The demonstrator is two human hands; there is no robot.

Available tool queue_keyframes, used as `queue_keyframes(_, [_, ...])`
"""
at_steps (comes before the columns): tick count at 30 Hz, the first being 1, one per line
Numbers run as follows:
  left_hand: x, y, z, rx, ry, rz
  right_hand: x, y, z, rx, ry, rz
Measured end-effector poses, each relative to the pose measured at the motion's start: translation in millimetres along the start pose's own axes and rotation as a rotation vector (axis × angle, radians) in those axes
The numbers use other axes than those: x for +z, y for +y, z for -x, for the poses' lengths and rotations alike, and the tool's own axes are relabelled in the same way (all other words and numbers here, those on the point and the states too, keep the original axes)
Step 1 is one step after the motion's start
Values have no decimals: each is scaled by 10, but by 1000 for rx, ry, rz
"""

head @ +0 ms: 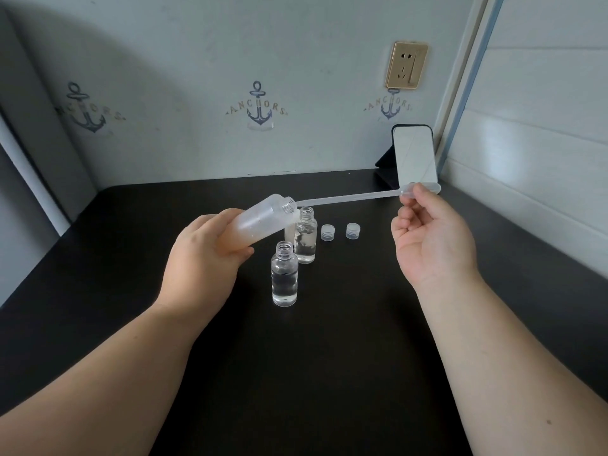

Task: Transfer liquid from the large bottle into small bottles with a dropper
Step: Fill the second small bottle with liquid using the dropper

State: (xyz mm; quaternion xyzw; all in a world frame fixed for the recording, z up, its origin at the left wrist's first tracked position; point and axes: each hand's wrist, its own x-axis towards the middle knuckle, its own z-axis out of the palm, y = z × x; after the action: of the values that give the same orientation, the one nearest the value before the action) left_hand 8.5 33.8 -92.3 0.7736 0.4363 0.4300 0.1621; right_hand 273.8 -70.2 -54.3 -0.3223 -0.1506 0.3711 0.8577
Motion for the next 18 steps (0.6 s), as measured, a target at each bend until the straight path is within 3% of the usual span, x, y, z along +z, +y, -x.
queue_keyframes(9, [51,4,0,92,-8,-76,56,143,106,-51,-373,313])
queue_keyframes(18, [86,15,10,125,-10,-118,124,339,239,-60,-408,567])
